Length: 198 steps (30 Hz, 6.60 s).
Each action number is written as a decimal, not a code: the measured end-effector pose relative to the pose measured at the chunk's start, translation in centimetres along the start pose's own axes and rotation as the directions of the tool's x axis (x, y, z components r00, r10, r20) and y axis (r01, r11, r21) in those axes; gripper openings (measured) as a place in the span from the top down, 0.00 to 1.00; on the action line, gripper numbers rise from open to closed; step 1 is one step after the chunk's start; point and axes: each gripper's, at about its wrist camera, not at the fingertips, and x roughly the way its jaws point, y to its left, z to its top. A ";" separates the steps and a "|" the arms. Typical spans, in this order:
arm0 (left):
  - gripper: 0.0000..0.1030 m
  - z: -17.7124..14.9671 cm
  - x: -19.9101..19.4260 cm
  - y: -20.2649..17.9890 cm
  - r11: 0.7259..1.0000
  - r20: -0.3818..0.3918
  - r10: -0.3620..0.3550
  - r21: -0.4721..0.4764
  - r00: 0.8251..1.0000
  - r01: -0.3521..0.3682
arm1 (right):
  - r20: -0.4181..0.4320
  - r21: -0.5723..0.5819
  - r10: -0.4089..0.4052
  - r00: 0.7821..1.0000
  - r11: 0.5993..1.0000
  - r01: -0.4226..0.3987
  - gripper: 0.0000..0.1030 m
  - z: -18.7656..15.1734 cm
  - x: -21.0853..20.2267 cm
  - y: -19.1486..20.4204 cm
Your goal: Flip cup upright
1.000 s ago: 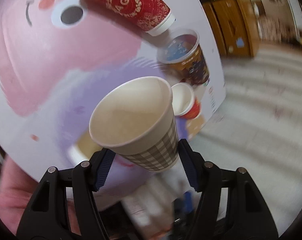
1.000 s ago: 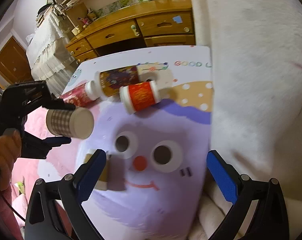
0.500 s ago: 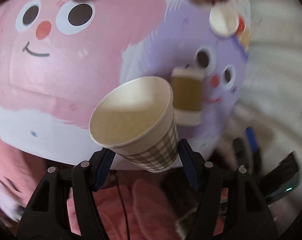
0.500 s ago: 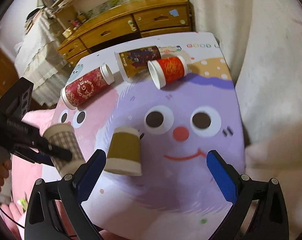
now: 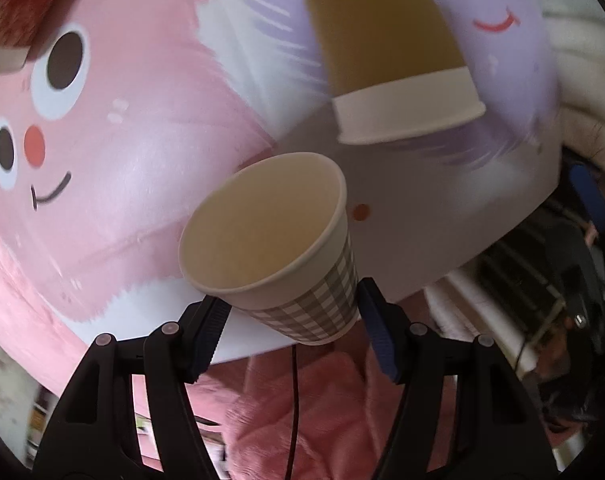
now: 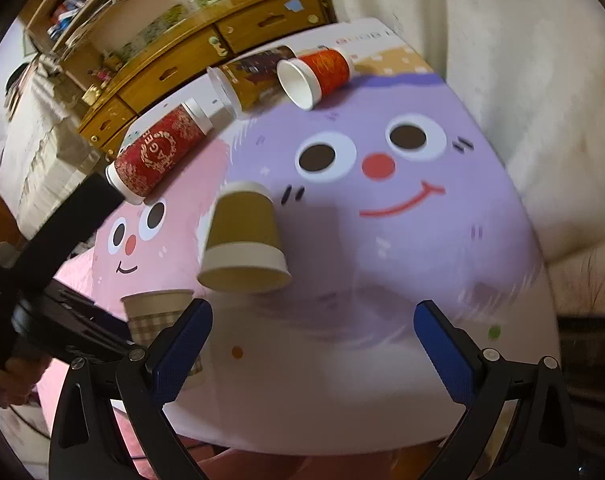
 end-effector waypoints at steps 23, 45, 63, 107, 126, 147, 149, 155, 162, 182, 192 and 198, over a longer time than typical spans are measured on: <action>0.18 -6.1 4.6 -1.5 0.991 -0.060 -0.106 0.078 0.993 0.111 | -0.053 0.069 0.021 0.998 0.998 -0.017 0.01 -2.2 -1.0 0.5; 0.18 -23.3 -3.5 17.3 0.888 0.685 -0.124 -0.246 0.718 0.388 | -0.281 0.105 0.237 0.930 0.971 -0.215 0.01 -0.9 6.9 10.3; 0.18 -22.2 1.7 15.5 0.837 0.685 -0.114 -0.324 0.720 0.441 | -0.320 0.068 0.203 0.925 0.979 -0.192 0.33 -0.4 11.8 12.9; 0.18 -24.2 -2.1 16.9 0.866 0.772 -0.140 -0.208 0.621 0.454 | 0.389 -0.333 0.116 0.914 0.943 0.022 0.21 -12.5 4.4 11.2; 0.18 -31.1 -3.9 5.1 0.929 0.761 0.025 -0.258 0.648 0.267 | -0.246 -0.384 0.145 0.958 0.893 -0.233 0.02 -16.2 -5.4 7.2; 0.18 -46.3 -10.2 -5.8 0.922 0.912 0.246 -0.324 0.327 0.211 | 0.246 -0.195 0.103 0.964 0.979 -0.055 0.00 -16.8 -27.2 4.1; 0.18 -47.0 -10.4 -6.2 0.920 0.913 0.265 -0.336 0.309 0.204 | 0.306 -0.218 0.115 0.945 0.975 -0.048 0.00 -16.6 -28.5 4.4; 0.17 -48.4 -10.7 -7.6 0.889 0.877 0.390 -0.438 0.281 0.134 | 0.379 -0.267 0.181 0.907 0.960 -0.079 0.00 -16.8 -31.8 5.0; 0.06 -48.6 -10.6 -8.0 0.873 0.854 0.435 -0.477 0.286 0.098 | 0.364 -0.249 0.181 0.914 0.964 -0.092 0.00 -16.4 -31.5 4.8; 0.01 -46.4 -11.9 -7.3 0.898 0.892 0.393 -0.425 0.222 0.117 | 0.420 -0.226 0.138 0.897 0.973 -0.044 0.00 -14.9 -30.9 4.4; 0.01 -45.3 -12.3 -7.0 0.903 0.895 0.383 -0.414 0.227 0.111 | 0.421 -0.219 0.134 0.897 0.975 -0.042 0.00 -14.6 -30.8 4.3; 0.01 -44.7 -12.3 -6.5 0.906 0.897 0.374 -0.408 0.236 0.112 | 0.408 -0.216 0.134 0.903 0.975 -0.047 0.00 -13.4 -30.2 4.2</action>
